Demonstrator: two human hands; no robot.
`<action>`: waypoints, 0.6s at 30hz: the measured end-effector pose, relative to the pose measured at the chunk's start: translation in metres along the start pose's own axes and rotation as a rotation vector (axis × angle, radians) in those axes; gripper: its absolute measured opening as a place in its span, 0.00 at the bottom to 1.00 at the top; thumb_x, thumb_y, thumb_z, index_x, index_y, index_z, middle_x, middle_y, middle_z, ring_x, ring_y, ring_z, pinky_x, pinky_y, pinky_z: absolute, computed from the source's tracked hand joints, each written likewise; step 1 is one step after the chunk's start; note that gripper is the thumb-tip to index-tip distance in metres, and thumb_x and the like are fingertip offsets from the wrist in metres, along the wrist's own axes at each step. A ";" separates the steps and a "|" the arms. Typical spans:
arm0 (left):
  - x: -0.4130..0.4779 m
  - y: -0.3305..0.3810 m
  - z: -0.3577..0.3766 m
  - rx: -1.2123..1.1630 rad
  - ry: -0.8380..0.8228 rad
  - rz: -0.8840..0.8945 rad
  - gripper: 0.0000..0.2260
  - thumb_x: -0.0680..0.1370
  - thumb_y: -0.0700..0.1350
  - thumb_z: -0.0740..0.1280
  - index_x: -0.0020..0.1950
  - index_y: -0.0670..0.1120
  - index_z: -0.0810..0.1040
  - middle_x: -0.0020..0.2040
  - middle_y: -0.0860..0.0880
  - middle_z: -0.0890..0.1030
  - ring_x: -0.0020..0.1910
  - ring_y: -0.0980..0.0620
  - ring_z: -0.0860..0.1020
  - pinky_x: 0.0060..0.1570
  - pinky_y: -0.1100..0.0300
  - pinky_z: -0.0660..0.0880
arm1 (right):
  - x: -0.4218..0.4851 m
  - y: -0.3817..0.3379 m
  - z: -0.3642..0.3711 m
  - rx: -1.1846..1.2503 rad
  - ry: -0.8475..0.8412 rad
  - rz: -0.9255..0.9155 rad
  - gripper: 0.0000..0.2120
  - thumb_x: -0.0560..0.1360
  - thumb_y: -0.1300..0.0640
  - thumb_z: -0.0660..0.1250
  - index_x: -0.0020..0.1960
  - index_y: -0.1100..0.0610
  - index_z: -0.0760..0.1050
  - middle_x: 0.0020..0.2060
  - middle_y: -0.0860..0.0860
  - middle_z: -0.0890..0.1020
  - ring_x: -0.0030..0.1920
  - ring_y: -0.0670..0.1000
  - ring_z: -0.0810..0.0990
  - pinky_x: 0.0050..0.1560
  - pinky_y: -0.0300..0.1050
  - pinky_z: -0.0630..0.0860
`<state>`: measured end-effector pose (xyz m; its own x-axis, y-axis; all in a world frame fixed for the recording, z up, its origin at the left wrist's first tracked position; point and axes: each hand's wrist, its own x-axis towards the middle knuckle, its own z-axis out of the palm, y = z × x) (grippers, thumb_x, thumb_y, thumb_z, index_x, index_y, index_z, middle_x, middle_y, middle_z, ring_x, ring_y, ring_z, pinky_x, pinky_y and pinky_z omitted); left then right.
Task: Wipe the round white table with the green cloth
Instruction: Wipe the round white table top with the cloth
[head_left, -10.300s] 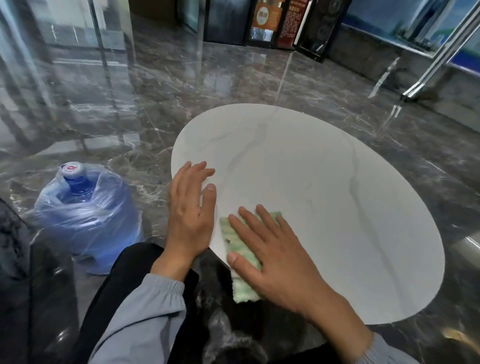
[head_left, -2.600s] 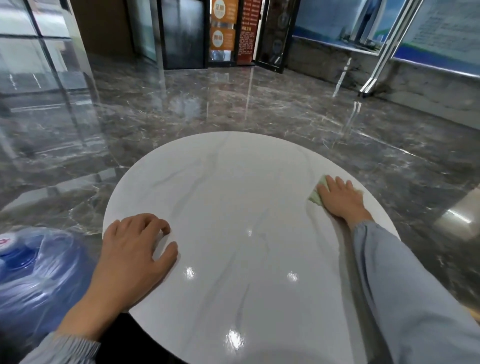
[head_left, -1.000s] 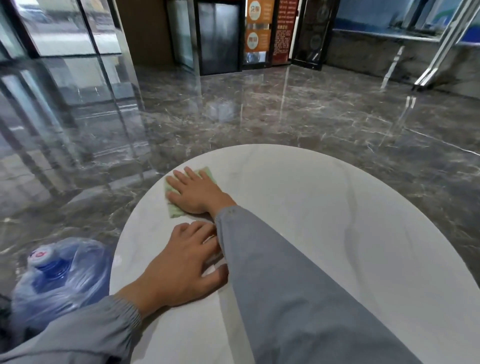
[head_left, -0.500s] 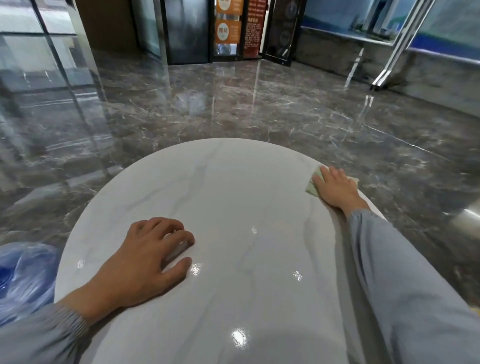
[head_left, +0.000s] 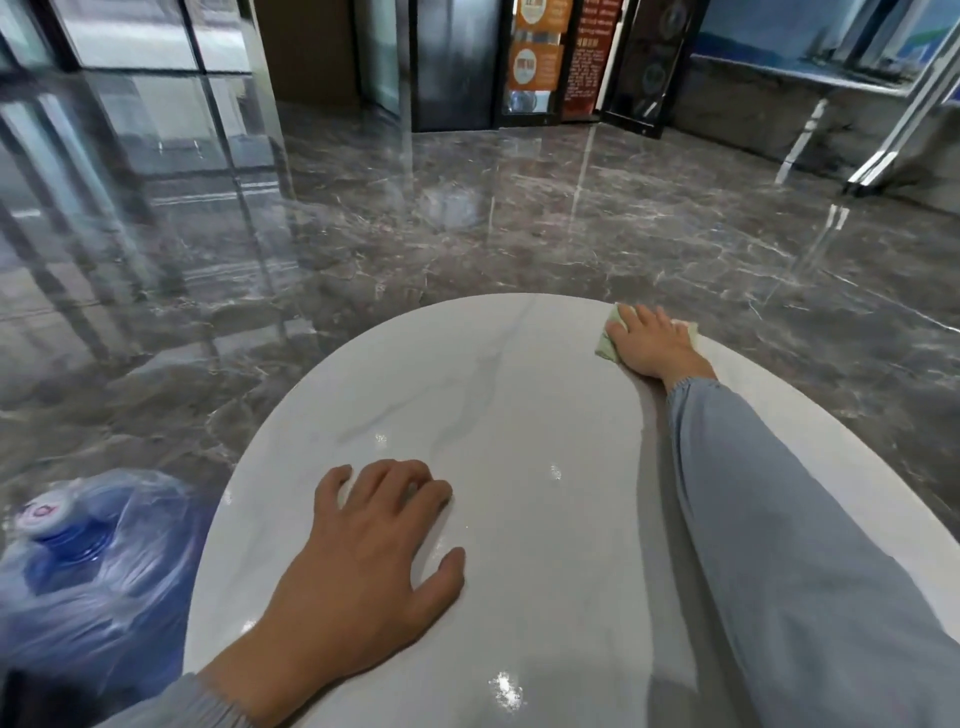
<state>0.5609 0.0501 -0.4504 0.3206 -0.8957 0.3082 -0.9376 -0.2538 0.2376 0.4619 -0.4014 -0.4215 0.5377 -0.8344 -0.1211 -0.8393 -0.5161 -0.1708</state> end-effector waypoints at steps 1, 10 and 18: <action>-0.001 0.000 0.001 -0.001 0.006 -0.003 0.17 0.77 0.63 0.65 0.62 0.56 0.75 0.60 0.58 0.73 0.63 0.51 0.74 0.70 0.39 0.67 | 0.007 -0.030 0.005 -0.005 -0.013 -0.061 0.29 0.85 0.41 0.43 0.85 0.47 0.49 0.85 0.49 0.49 0.84 0.56 0.45 0.81 0.62 0.44; 0.000 -0.002 -0.002 0.019 -0.013 0.003 0.17 0.79 0.64 0.62 0.63 0.57 0.73 0.61 0.57 0.72 0.64 0.51 0.73 0.71 0.40 0.66 | -0.071 -0.251 0.056 -0.116 -0.098 -0.741 0.28 0.87 0.41 0.46 0.85 0.46 0.50 0.85 0.48 0.49 0.84 0.54 0.45 0.80 0.61 0.44; -0.003 0.004 -0.012 0.001 0.113 0.039 0.09 0.76 0.57 0.66 0.48 0.52 0.75 0.47 0.55 0.74 0.50 0.50 0.76 0.60 0.49 0.68 | -0.171 -0.208 0.059 -0.065 -0.111 -0.803 0.28 0.87 0.41 0.47 0.85 0.45 0.49 0.85 0.46 0.47 0.84 0.49 0.42 0.81 0.55 0.39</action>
<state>0.5576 0.0558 -0.4389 0.2965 -0.8583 0.4188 -0.9498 -0.2194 0.2228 0.5489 -0.1397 -0.4231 0.9797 -0.1825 -0.0827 -0.1953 -0.9621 -0.1904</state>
